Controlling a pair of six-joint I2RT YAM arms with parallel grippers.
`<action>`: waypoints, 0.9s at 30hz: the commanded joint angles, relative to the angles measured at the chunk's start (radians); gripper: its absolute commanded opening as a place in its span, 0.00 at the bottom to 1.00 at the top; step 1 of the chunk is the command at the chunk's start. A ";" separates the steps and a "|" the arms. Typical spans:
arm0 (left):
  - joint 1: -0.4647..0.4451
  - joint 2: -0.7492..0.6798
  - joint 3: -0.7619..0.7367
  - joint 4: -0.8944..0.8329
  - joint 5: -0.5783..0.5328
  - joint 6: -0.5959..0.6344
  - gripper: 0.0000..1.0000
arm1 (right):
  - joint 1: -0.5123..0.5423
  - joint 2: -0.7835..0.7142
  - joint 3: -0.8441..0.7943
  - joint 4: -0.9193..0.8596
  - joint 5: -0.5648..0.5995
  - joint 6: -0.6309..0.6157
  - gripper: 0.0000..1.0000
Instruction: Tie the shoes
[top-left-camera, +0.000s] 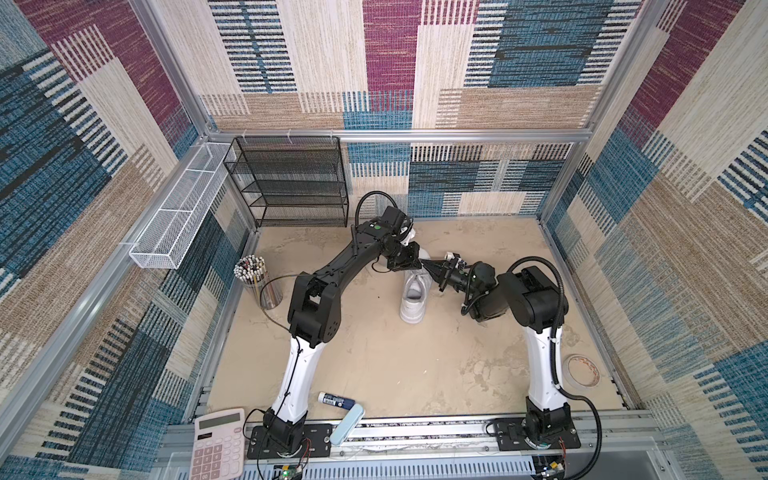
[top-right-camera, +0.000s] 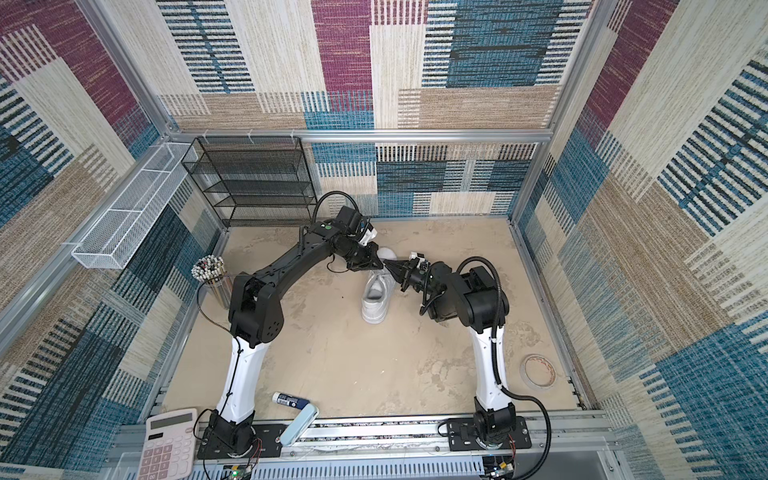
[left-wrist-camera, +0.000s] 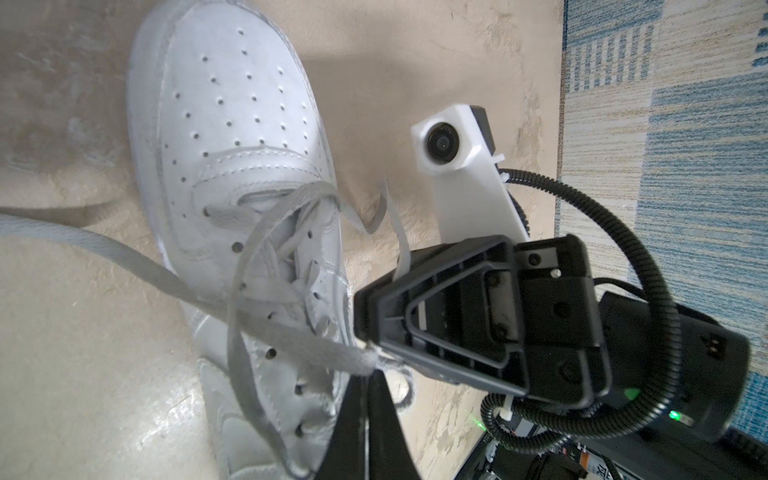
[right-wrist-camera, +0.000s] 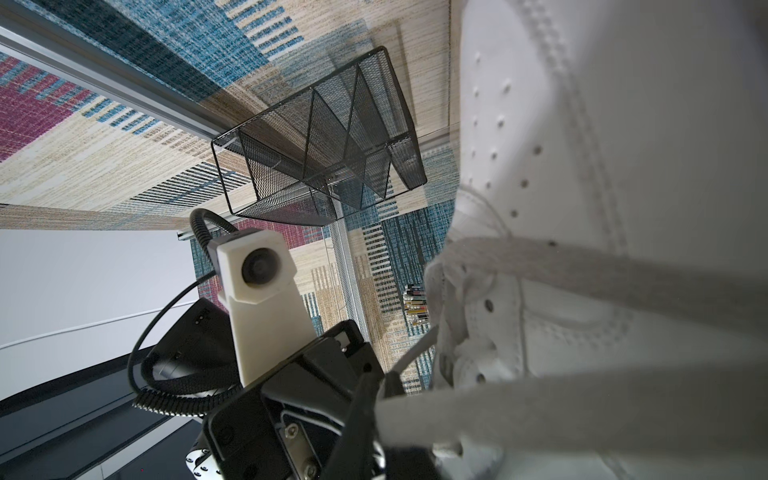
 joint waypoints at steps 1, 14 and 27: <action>0.001 -0.024 -0.011 0.010 -0.007 0.010 0.00 | 0.001 -0.009 -0.013 0.395 0.018 -0.001 0.37; 0.010 -0.074 -0.063 0.005 0.002 0.014 0.00 | 0.002 -0.051 -0.046 0.339 0.001 -0.056 0.43; 0.011 -0.069 -0.027 0.006 0.027 -0.004 0.00 | 0.002 -0.097 -0.078 0.232 -0.060 -0.175 0.40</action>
